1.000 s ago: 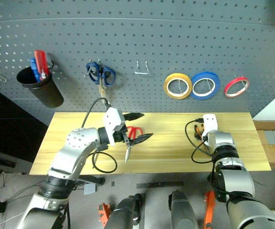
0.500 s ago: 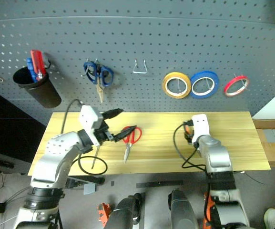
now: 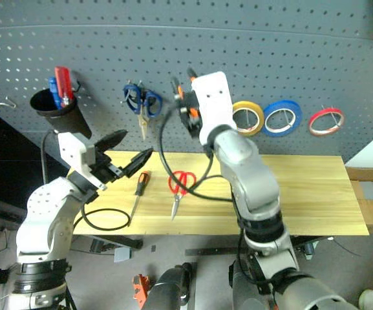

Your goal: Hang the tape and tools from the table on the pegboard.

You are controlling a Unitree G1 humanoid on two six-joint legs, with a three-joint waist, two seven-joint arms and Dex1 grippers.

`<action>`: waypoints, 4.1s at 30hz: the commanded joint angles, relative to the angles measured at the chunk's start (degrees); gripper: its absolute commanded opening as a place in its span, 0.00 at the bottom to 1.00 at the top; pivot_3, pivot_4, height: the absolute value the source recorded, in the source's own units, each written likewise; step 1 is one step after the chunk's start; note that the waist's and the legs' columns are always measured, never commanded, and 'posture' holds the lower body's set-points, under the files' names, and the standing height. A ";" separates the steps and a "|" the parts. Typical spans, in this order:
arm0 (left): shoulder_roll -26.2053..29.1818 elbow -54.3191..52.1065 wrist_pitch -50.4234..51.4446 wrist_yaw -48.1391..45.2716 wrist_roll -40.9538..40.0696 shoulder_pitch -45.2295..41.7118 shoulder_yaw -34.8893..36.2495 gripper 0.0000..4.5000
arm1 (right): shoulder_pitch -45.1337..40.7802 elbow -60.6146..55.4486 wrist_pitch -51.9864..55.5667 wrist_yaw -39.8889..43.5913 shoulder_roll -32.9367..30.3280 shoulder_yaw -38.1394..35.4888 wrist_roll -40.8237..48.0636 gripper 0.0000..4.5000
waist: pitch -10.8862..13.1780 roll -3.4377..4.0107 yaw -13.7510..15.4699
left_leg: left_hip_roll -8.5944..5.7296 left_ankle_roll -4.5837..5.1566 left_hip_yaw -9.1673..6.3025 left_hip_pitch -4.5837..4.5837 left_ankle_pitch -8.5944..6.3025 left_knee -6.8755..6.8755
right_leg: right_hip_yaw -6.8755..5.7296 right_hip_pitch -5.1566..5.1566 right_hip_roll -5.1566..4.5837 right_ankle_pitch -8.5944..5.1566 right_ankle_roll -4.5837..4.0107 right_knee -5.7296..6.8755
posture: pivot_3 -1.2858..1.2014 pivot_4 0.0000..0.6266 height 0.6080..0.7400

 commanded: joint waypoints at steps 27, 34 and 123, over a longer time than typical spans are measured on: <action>-4.72 -0.91 -0.91 3.35 -0.71 -8.51 -6.54 0.96 | -13.71 42.50 -49.61 -2.84 -3.77 -3.06 -5.68 0.59 | -0.22 -0.19 1.87 | 0.02 -0.22 0.09 0.00 0.30 -0.07 | -0.02 -0.13 0.11 0.13 -0.17 0.21 | 0.53 0.30 1.00; -4.95 0.25 -1.76 2.94 -0.49 -8.81 -6.99 0.96 | -9.76 42.42 -47.90 -2.84 -3.61 -2.28 -6.68 0.59 | -0.22 -0.18 1.85 | 0.05 -0.28 0.05 -0.01 0.34 -0.08 | 0.00 -0.15 0.12 0.13 -0.17 0.23 | 0.53 0.30 1.00; -6.74 -4.34 -8.17 24.44 24.30 10.83 -11.13 0.01 | 17.51 -20.56 -2.98 41.49 -42.86 1.47 20.16 1.00 | -0.49 -0.09 0.69 | 0.07 0.04 0.00 0.00 0.25 -0.05 | -0.11 0.26 -0.05 0.21 -0.04 -0.48 | 0.48 0.37 1.00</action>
